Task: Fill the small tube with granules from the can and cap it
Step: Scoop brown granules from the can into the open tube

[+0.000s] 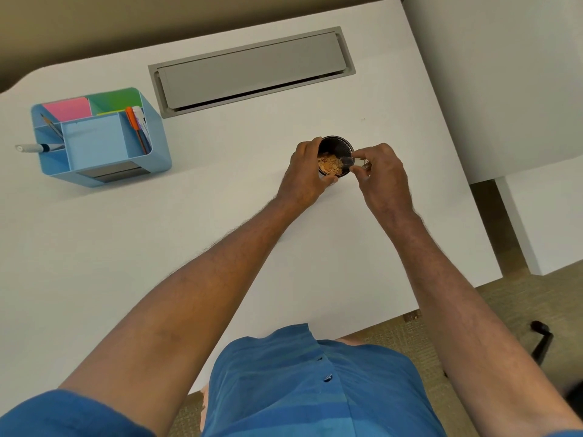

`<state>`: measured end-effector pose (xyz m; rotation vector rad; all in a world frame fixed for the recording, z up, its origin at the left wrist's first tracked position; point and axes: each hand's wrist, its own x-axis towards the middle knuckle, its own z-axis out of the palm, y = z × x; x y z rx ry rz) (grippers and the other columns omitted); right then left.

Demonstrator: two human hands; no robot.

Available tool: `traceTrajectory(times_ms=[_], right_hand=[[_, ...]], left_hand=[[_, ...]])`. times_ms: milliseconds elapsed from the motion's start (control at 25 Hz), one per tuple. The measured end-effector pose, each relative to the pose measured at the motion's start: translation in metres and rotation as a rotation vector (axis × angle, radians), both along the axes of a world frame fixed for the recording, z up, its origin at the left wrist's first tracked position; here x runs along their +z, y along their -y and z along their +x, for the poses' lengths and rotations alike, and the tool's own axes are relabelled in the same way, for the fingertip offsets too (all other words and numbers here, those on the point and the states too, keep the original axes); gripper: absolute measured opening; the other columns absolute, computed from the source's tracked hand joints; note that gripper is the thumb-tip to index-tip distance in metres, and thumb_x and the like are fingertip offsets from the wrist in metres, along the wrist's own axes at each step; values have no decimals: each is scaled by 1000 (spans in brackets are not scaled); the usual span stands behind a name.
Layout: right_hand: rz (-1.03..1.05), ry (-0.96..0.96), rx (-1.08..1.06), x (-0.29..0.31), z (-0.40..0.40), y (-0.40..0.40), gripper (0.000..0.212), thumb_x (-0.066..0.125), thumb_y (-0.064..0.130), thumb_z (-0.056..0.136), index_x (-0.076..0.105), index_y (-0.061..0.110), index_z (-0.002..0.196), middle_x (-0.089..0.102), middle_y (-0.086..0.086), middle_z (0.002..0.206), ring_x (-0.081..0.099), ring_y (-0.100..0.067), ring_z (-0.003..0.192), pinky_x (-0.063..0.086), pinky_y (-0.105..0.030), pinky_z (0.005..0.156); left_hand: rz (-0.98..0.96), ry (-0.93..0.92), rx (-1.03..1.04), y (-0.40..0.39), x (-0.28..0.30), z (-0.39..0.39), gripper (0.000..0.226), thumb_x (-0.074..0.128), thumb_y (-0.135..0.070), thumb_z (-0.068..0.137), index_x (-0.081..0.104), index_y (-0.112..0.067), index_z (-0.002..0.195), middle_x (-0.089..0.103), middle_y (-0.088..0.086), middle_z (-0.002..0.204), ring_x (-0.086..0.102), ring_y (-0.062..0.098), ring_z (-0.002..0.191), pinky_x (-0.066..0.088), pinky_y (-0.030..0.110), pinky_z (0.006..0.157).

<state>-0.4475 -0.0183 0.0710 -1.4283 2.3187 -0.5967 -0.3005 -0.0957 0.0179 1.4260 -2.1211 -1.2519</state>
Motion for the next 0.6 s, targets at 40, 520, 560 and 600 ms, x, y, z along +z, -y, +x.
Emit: traceTrajectory(times_ms=[40, 520, 560, 600], right_hand=[[-3, 16, -12, 0, -1, 0, 26, 72, 14, 94, 71, 20, 119, 63, -3, 115, 64, -17, 90, 54, -29, 80], [-163, 799, -408, -4, 1, -22, 27, 74, 2, 89, 72, 20, 109, 74, 3, 104, 68, -11, 92, 57, -25, 89], [-175, 885, -434, -4, 4, -24, 27, 73, 0, 90, 71, 19, 109, 73, 2, 104, 67, -14, 94, 57, -28, 93], [-187, 969, -459, -5, 7, -26, 27, 72, -2, 90, 71, 18, 109, 72, 1, 105, 67, -15, 96, 57, -29, 96]], left_hand=[[-2, -2, 2, 0, 0, 0, 84, 85, -31, 79, 38, -20, 148, 46, 7, 148, 46, 22, 135, 52, 41, 104], [39, 119, 29, -21, -11, 56, 75, 74, -47, 88, 41, -21, 150, 43, 6, 154, 38, 25, 142, 41, 39, 109], [33, 130, 21, -27, -14, 69, 66, 73, -46, 89, 49, -22, 145, 49, 6, 148, 41, 25, 139, 41, 38, 109], [30, 149, 6, -33, -17, 81, 58, 73, -45, 89, 57, -22, 139, 54, 5, 142, 44, 26, 134, 42, 37, 109]])
